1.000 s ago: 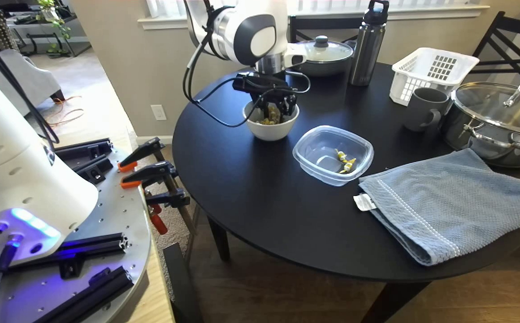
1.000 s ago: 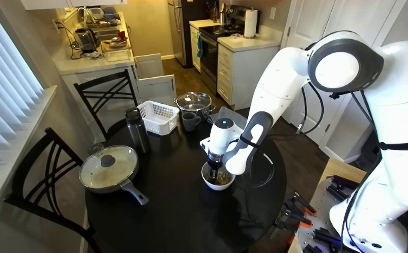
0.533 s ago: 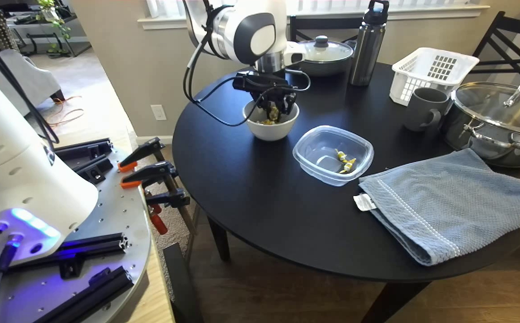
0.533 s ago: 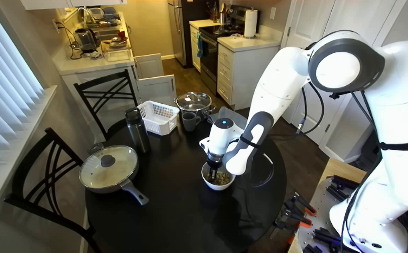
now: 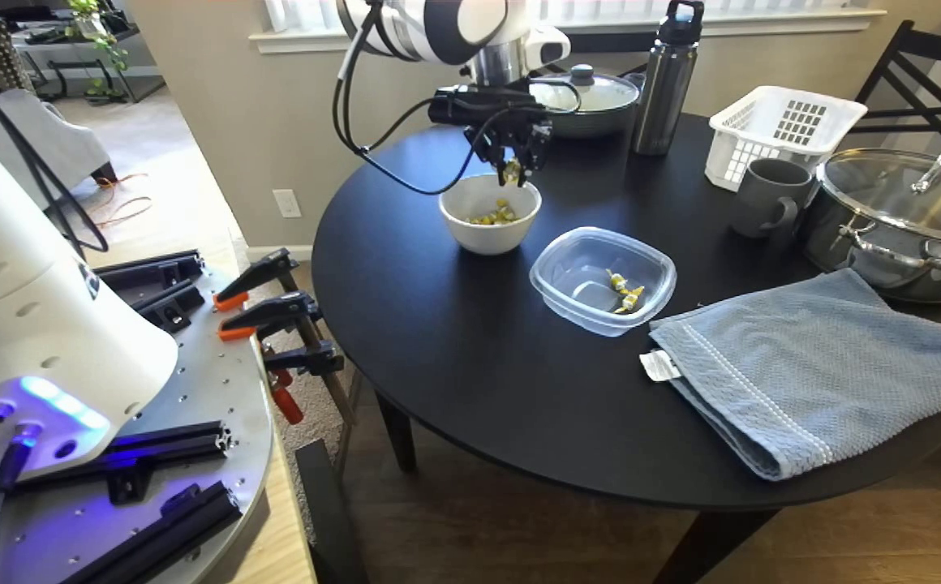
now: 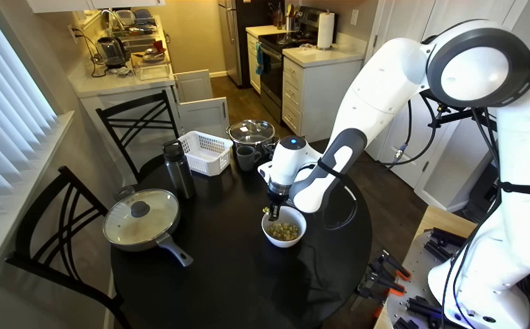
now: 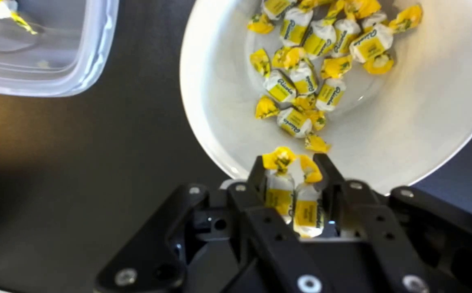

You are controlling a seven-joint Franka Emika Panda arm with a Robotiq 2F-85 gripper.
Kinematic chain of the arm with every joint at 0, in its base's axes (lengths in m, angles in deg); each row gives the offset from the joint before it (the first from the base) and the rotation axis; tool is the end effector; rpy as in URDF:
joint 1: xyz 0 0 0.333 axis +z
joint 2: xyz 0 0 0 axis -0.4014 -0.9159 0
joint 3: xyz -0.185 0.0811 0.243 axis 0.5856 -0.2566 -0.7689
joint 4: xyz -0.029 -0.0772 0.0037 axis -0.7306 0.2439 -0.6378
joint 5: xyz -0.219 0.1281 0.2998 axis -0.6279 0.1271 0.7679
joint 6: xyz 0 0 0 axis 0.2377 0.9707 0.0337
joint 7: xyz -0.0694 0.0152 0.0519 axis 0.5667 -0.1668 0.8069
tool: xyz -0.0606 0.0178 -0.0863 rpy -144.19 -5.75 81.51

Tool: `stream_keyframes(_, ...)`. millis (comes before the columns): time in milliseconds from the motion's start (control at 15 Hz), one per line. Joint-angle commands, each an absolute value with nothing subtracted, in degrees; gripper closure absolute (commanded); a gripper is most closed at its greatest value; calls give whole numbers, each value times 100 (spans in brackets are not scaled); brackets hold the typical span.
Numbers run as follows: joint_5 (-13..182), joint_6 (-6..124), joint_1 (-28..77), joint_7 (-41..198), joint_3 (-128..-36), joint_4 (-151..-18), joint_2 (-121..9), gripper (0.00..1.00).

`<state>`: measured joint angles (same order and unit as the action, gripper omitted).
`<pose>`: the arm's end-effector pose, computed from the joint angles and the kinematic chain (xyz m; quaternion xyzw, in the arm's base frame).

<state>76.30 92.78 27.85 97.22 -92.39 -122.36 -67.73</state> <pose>0.5343 0.1148 0.1604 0.9515 0.2924 0.0953 0.0055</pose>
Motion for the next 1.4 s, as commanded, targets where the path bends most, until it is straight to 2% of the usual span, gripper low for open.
stream_keyframes(0,7461,8983,2890,9659,-9006,-12551,-6178,92)
stream_keyframes(933,6061,8903,3312,8413,-7042,-12406,-6369,92)
stream_keyframes(1000,5926,8909,3431,8171,-6862,-12391,-6412,52)
stream_keyframes(1067,5844,8880,3479,8068,-6785,-12411,-6427,42)
stream_keyframes(1200,5769,8857,3564,7929,-6766,-12474,-6422,31)
stream_keyframes(1333,6122,8854,3379,8184,-7244,-12614,-6330,18)
